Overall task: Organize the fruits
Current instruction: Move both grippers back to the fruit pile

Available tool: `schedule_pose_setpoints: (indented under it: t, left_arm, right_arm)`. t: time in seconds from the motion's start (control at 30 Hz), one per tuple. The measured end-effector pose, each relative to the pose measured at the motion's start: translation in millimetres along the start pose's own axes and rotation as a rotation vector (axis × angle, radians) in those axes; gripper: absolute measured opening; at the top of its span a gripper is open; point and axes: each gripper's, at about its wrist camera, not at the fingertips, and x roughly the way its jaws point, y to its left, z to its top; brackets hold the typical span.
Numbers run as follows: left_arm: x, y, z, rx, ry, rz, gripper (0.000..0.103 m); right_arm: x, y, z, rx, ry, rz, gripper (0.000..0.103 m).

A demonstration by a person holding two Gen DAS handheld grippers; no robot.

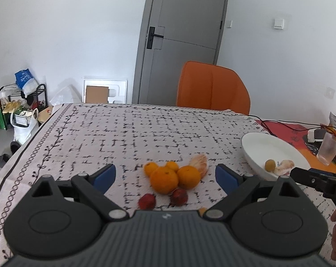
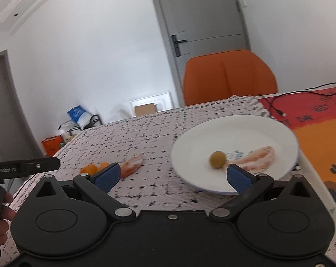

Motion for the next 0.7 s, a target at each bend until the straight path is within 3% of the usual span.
schedule_pose_setpoints:
  t: [0.17, 0.43, 0.7]
  left_arm:
    - [-4, 10, -6, -0.021, 0.014, 0.002, 0.095]
    - [-7, 22, -16, -0.026, 0.026, 0.019, 0.094]
    - [-1, 31, -24, -0.042, 0.041, 0.005, 0.088]
  right_arm:
    - [5, 13, -2, -0.024, 0.023, 0.004, 0.103]
    - [11, 32, -9, -0.040, 0.063, 0.095, 0.103]
    - [23, 49, -14, -0.057, 0.099, 0.120, 0.103]
